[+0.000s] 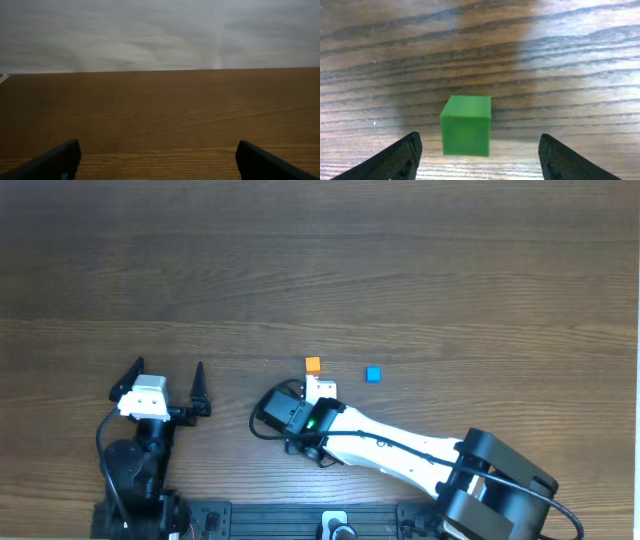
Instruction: Stack Cubes
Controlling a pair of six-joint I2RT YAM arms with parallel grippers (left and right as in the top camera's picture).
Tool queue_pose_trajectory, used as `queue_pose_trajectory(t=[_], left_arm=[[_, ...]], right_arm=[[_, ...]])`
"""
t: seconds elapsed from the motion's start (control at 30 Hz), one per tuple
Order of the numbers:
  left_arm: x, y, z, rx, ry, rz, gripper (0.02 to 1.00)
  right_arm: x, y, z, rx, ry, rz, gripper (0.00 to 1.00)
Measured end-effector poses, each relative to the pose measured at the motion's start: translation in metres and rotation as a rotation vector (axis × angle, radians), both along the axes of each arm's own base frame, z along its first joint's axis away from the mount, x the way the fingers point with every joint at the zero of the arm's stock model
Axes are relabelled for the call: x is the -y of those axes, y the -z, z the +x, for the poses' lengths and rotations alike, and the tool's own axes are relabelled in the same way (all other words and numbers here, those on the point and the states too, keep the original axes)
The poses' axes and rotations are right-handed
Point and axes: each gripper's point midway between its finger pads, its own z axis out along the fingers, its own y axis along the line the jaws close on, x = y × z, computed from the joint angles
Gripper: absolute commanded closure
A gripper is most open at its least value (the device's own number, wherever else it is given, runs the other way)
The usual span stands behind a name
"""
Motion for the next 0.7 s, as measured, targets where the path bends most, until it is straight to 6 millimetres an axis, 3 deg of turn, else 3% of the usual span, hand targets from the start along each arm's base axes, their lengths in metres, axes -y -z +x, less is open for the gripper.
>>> queue_pose_trajectory(t=[0.3, 0.7], left_arm=[[0.0, 0.0, 0.0, 0.0, 0.0, 0.0, 0.018], [0.0, 0.0001, 0.0, 0.0, 0.0, 0.0, 0.018]], right_arm=[[0.0004, 0.0016, 0.0, 0.011, 0.009, -0.011, 0.406], [-0.0055, 0.0086, 0.0034, 0.018, 0.016, -0.001, 0.465]])
